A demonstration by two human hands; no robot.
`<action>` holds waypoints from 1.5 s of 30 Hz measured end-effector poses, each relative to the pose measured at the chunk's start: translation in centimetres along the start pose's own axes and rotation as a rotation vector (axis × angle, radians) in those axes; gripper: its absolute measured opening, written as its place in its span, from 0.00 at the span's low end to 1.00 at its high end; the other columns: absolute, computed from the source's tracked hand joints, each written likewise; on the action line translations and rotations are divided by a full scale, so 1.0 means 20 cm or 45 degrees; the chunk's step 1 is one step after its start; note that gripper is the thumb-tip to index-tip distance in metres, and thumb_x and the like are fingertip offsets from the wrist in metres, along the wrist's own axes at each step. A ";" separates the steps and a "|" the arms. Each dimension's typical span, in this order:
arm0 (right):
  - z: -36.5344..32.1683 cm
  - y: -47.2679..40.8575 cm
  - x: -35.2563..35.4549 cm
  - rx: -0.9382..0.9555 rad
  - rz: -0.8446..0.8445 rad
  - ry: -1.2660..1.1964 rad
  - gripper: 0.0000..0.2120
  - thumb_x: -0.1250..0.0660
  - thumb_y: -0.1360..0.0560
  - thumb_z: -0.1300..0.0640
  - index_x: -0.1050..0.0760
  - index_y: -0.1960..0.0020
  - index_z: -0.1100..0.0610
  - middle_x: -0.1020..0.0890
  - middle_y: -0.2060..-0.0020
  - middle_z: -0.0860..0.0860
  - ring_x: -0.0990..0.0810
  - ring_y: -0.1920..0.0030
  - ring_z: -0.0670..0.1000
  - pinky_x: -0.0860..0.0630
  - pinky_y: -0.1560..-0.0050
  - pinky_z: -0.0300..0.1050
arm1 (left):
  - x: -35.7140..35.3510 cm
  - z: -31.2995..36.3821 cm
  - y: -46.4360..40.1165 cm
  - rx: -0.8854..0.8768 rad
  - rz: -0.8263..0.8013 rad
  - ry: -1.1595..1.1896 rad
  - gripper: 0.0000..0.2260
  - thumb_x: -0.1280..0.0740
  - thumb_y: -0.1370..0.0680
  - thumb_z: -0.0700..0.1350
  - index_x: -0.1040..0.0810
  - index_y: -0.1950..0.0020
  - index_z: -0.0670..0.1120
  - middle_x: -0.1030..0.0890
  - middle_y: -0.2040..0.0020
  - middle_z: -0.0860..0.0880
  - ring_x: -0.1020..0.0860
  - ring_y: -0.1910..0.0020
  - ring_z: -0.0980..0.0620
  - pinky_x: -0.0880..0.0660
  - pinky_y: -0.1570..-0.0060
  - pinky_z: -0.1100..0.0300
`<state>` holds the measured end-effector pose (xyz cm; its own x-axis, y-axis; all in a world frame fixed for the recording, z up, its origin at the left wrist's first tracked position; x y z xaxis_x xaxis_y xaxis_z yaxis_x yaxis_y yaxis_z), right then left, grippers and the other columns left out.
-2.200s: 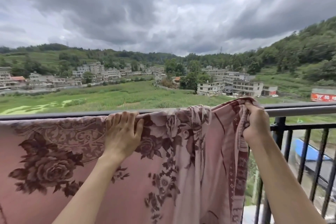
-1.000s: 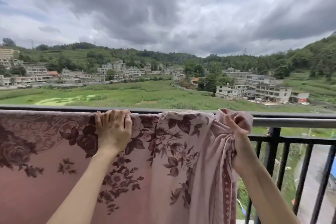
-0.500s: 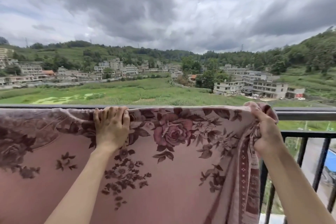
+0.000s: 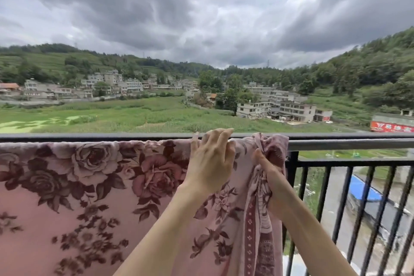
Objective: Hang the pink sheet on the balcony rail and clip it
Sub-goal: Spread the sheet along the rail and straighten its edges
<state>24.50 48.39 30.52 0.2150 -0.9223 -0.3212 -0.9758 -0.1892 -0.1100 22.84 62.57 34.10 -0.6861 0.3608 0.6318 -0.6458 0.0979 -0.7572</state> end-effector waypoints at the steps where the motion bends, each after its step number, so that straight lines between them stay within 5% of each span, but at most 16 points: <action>1: -0.01 -0.01 0.04 -0.013 -0.008 0.023 0.29 0.30 0.36 0.37 0.21 0.43 0.55 0.17 0.48 0.57 0.19 0.46 0.59 0.27 0.39 0.58 | -0.04 0.03 -0.01 0.039 0.011 -0.062 0.31 0.64 0.28 0.57 0.35 0.31 0.53 0.29 0.34 0.54 0.33 0.35 0.54 0.56 0.34 0.51; 6: -0.07 -0.05 0.23 -0.003 -0.048 -0.008 0.16 0.35 0.26 0.49 0.21 0.45 0.59 0.16 0.52 0.58 0.17 0.52 0.58 0.22 0.45 0.55 | -0.14 0.04 -0.01 0.134 0.108 -0.337 0.28 0.61 0.25 0.56 0.27 0.38 0.51 0.22 0.43 0.52 0.27 0.43 0.49 0.49 0.41 0.52; 12: -0.34 -0.12 0.67 0.209 0.008 -0.200 0.09 0.38 0.24 0.58 0.21 0.58 0.58 0.17 0.67 0.54 0.18 0.72 0.51 0.22 0.72 0.41 | -0.19 0.05 -0.02 0.246 0.230 -0.401 0.21 0.53 0.23 0.52 0.22 0.50 0.47 0.19 0.51 0.49 0.24 0.49 0.46 0.47 0.41 0.52; 19: -0.59 -0.12 1.12 0.500 0.066 -0.410 0.22 0.41 0.23 0.61 0.20 0.72 0.49 0.16 0.69 0.46 0.18 0.69 0.45 0.22 0.68 0.37 | -0.24 0.12 -0.05 0.423 0.242 -0.407 0.24 0.55 0.27 0.54 0.22 0.53 0.46 0.19 0.48 0.47 0.26 0.47 0.45 0.49 0.37 0.53; 23: -0.39 -0.11 1.25 0.221 0.073 -0.242 0.11 0.39 0.25 0.59 0.18 0.50 0.54 0.14 0.60 0.53 0.15 0.61 0.52 0.18 0.62 0.44 | -0.24 0.15 -0.05 0.485 0.270 -0.406 0.25 0.56 0.28 0.54 0.22 0.52 0.47 0.20 0.47 0.46 0.28 0.45 0.45 0.50 0.36 0.54; 25: -0.29 -0.12 1.29 0.014 0.074 -0.054 0.20 0.31 0.31 0.53 0.22 0.41 0.60 0.16 0.53 0.57 0.16 0.54 0.58 0.20 0.50 0.52 | -0.23 0.17 -0.04 0.515 0.291 -0.391 0.25 0.56 0.28 0.53 0.21 0.52 0.47 0.20 0.47 0.45 0.27 0.46 0.44 0.50 0.35 0.54; 28: -0.36 -0.10 1.27 0.016 0.008 0.074 0.32 0.24 0.40 0.43 0.23 0.40 0.56 0.17 0.48 0.56 0.20 0.45 0.60 0.28 0.39 0.59 | -0.23 0.24 -0.07 0.535 0.248 -0.356 0.22 0.53 0.27 0.50 0.20 0.50 0.47 0.19 0.45 0.45 0.26 0.44 0.45 0.52 0.33 0.50; 30: -0.44 -0.12 1.29 0.061 0.016 0.012 0.35 0.23 0.44 0.38 0.22 0.43 0.56 0.16 0.50 0.56 0.19 0.47 0.60 0.27 0.41 0.59 | -0.27 0.33 -0.11 0.504 0.206 -0.306 0.21 0.50 0.26 0.49 0.20 0.46 0.46 0.19 0.43 0.46 0.25 0.43 0.46 0.51 0.31 0.46; 33: -0.50 -0.14 1.30 0.074 0.065 -0.127 0.17 0.33 0.28 0.44 0.21 0.51 0.58 0.15 0.59 0.56 0.17 0.59 0.56 0.23 0.54 0.53 | -0.38 0.54 -0.17 0.316 0.137 -0.241 0.15 0.44 0.22 0.46 0.23 0.41 0.46 0.20 0.42 0.46 0.24 0.42 0.46 0.47 0.31 0.41; 38: -0.46 -0.17 1.29 -0.012 0.224 0.094 0.16 0.34 0.25 0.52 0.21 0.48 0.66 0.18 0.57 0.61 0.19 0.61 0.60 0.23 0.50 0.58 | -0.62 0.97 -0.31 0.015 0.003 -0.048 0.15 0.43 0.21 0.47 0.25 0.38 0.45 0.21 0.42 0.46 0.25 0.42 0.48 0.39 0.34 0.53; 45: -0.53 -0.19 1.52 0.014 -0.011 0.111 0.11 0.36 0.25 0.56 0.21 0.56 0.64 0.16 0.68 0.56 0.18 0.70 0.53 0.20 0.68 0.44 | -0.87 1.15 -0.37 0.106 0.148 -0.240 0.16 0.48 0.22 0.51 0.22 0.51 0.47 0.20 0.56 0.48 0.24 0.55 0.47 0.41 0.49 0.55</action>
<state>34.34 17.61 31.08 0.2186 -0.9466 -0.2371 -0.9733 -0.1940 -0.1228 31.77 34.27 32.48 -0.8028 0.1846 0.5669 -0.5789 -0.0136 -0.8153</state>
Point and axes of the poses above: each hand's wrist, its own y-axis away from the middle knuckle, its own x-axis out of the back of the hand, z = x × y, the point moved 1 cm from there along -y, towards the middle knuckle
